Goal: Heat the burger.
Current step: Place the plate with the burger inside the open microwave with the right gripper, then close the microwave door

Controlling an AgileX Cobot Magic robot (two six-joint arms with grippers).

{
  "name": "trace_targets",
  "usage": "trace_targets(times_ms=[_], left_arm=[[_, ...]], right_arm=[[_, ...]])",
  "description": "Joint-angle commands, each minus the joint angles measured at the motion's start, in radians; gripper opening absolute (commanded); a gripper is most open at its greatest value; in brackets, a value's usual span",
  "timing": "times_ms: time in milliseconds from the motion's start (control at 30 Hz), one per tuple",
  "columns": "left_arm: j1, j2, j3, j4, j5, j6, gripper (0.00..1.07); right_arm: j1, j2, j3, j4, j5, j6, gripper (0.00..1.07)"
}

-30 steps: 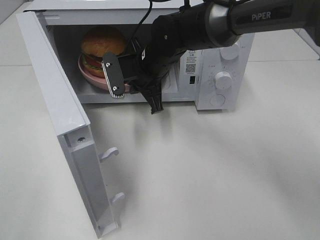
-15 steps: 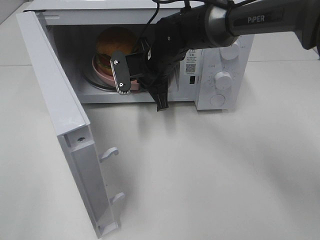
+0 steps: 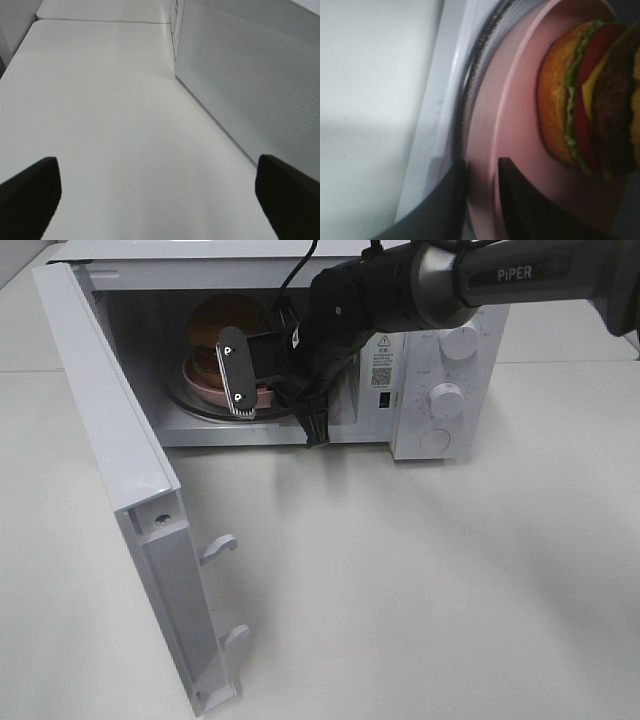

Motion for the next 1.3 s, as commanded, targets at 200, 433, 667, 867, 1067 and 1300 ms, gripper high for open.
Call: trace_targets(times_ms=[200,433,667,867,1067,1300], left_arm=[[-0.006,-0.015,0.0,-0.003,0.0,0.002,0.98],[-0.006,-0.015,0.0,-0.003,0.0,0.002,0.98],[-0.006,-0.015,0.0,-0.003,0.0,0.002,0.98],[-0.006,-0.015,0.0,-0.003,0.0,0.002,0.98],[-0.006,-0.015,0.0,-0.003,0.0,0.002,0.98],[-0.006,-0.015,0.0,-0.003,0.0,0.002,0.98]], right_arm=[[0.013,-0.011,-0.01,-0.023,-0.02,0.005,0.42],[0.025,-0.017,-0.008,-0.023,-0.018,0.074,0.42],[0.025,-0.063,0.042,-0.023,-0.028,0.098,0.45],[0.035,-0.123,0.155,-0.019,-0.036,0.097,0.54],[0.035,-0.182,0.232,-0.017,-0.092,0.13,0.68],[0.035,-0.254,0.314,0.004,-0.114,0.255,0.89]])
